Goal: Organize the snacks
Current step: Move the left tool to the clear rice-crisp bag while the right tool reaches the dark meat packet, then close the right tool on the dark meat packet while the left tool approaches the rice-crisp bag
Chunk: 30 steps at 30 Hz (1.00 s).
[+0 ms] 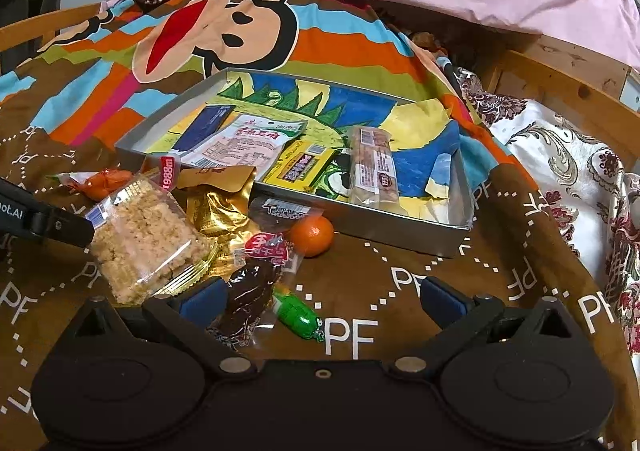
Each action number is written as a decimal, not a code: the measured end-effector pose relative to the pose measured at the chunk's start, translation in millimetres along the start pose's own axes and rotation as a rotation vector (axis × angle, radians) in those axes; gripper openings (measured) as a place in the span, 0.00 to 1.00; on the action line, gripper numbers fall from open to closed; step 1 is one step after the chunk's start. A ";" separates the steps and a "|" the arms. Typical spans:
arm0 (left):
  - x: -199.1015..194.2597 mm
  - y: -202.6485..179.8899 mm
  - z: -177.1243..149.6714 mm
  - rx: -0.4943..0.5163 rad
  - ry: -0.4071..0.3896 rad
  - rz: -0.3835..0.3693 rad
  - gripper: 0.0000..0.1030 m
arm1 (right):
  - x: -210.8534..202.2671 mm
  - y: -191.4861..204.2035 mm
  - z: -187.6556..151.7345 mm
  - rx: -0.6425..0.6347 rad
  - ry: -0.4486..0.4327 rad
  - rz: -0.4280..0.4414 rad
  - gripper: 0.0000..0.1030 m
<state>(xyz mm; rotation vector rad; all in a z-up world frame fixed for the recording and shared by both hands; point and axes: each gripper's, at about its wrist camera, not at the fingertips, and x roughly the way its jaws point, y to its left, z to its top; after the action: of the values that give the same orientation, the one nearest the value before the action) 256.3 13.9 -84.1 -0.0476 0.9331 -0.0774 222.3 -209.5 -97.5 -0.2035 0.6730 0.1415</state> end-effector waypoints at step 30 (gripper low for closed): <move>10.2 -35.2 -9.0 0.167 -0.059 -0.039 1.00 | 7.0 38.9 -14.5 -0.061 0.043 0.105 0.82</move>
<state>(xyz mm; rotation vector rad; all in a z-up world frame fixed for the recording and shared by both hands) 253.4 -22.1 -95.1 0.0863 0.8646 -0.1887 211.3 -174.6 -118.5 -0.2303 0.7233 0.2590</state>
